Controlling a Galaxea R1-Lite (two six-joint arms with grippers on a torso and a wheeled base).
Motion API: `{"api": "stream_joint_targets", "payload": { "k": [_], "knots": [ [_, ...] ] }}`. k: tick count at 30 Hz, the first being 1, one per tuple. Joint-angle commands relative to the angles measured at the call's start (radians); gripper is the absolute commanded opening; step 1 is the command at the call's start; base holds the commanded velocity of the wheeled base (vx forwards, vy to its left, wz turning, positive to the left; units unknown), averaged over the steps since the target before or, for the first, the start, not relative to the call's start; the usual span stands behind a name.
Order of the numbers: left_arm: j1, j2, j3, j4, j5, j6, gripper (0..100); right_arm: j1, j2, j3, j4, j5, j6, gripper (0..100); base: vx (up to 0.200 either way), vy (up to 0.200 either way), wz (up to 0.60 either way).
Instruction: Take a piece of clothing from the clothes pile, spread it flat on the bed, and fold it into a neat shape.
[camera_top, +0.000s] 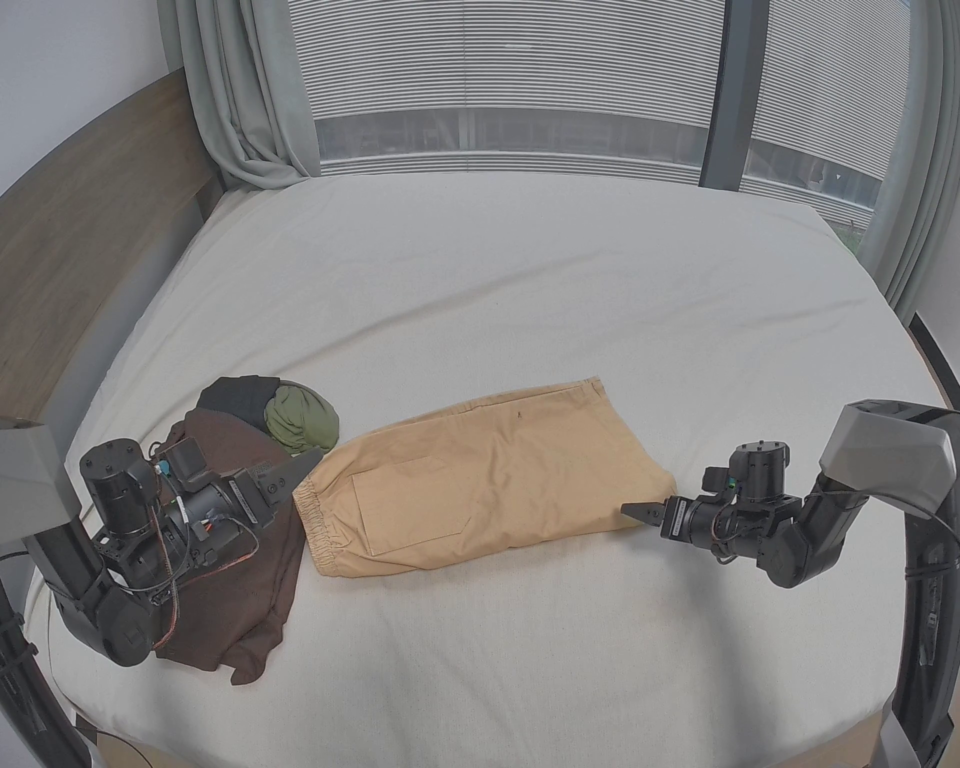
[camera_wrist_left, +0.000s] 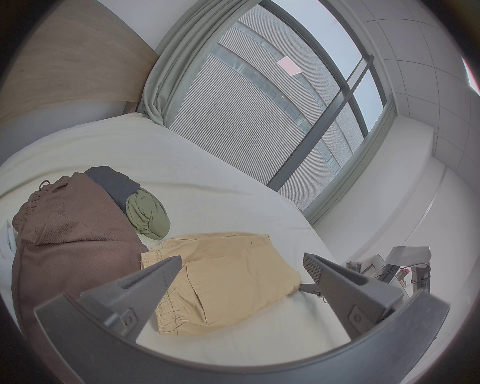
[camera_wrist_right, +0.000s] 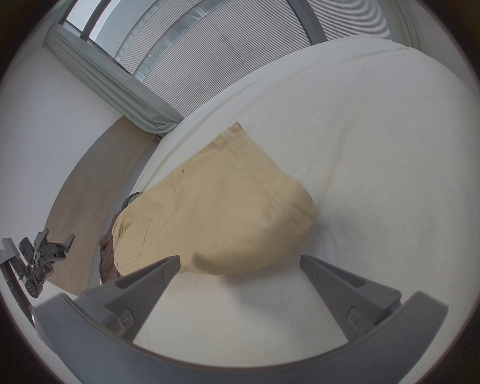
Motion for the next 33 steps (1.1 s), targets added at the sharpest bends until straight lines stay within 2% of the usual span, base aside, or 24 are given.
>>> {"api": "stream_joint_targets", "payload": {
  "k": [1, 8, 13, 19, 33],
  "knots": [
    [0.0, 0.004, 0.001, -0.001, 0.0, -0.001, 100, 0.026, 0.077, -0.036, -0.004, -0.002, 0.009, 100, 0.0, 0.0, 0.0],
    [0.0, 0.005, -0.003, -0.001, 0.0, -0.016, 100, 0.083, 0.132, -0.108, -0.01, -0.006, 0.075, 100, 0.0, 0.0, 0.0],
    [0.0, 0.005, -0.005, -0.001, 0.0, -0.029, 100, 0.116, 0.189, -0.182, -0.017, -0.043, 0.119, 100, 0.0, 0.0, 0.0],
    [0.0, 0.007, -0.006, -0.001, 0.0, -0.029, 100, 0.145, 0.256, -0.233, -0.153, -0.08, 0.178, 100, 0.0, 0.0, 0.0],
    [0.0, 0.007, -0.006, -0.001, 0.002, -0.029, 100, 0.155, 0.262, -0.249, -0.184, -0.088, 0.213, 100, 0.0, 0.0, 0.0]
  ]
}}
